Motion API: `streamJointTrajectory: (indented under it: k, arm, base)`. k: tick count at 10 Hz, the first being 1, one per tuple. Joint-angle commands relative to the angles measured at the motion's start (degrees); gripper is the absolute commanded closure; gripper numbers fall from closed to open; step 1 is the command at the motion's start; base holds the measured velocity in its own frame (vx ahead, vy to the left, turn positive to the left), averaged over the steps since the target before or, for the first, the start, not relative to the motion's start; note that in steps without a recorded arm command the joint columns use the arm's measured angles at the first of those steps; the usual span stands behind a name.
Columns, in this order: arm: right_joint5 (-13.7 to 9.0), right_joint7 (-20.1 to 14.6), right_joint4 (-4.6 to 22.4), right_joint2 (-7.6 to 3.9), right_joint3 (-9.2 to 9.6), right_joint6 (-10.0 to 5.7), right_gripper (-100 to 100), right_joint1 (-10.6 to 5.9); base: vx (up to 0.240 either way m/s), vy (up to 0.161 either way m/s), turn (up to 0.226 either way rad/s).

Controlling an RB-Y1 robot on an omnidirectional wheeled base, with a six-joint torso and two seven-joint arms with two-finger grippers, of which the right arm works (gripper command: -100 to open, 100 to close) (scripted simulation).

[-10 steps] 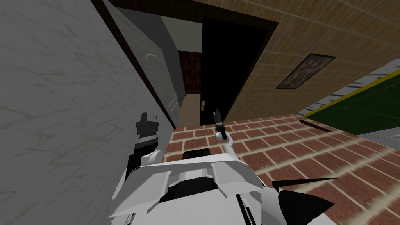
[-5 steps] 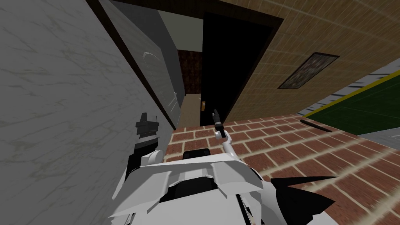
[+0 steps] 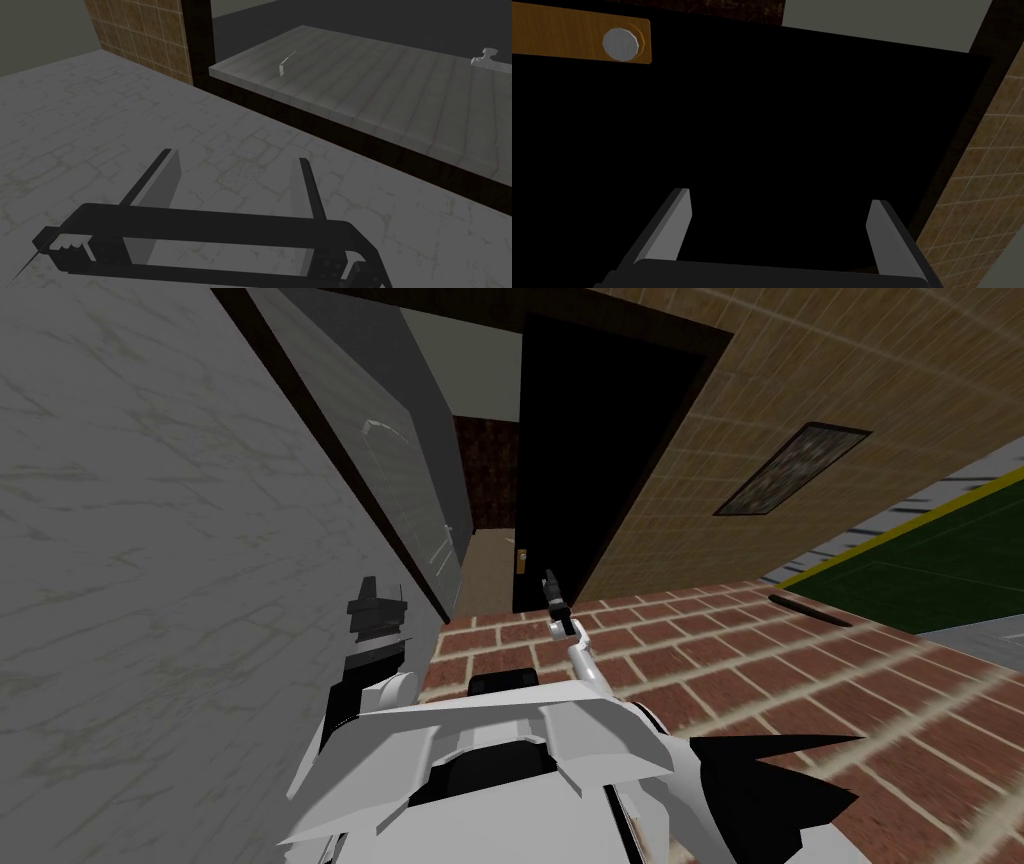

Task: Push the door open

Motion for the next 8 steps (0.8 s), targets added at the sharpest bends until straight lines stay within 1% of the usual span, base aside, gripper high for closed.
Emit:
streamJointTrajectory:
  k: [1, 3, 4, 5, 6, 8]
  arm:
    - [0.26, -0.39, 2.0, 0.04, -0.08, 0.02, -100, -0.85]
    - [0.96, -1.91, 5.94, -0.49, -0.4, 0.3, -100, -3.3]
    - [0.96, -1.91, 6.46, -0.49, -0.4, 0.3, -100, -3.3]
    - [1.3, -2.65, 8.29, -0.74, -0.56, 0.43, -100, -4.49]
    - [1.3, -2.65, 8.63, -0.74, -0.56, 0.43, -100, -4.49]
    - [1.96, -4.07, 12.62, -1.23, -0.86, 0.69, -100, -6.79]
  base:
    - [0.057, 0.015, -0.004]
    - [0.071, 0.021, -0.012]
    - [0.061, 0.02, -0.004]
    - [0.052, 0.011, -0.008]
    - [0.041, 0.014, -0.002]
    - [0.061, 0.026, -0.013]
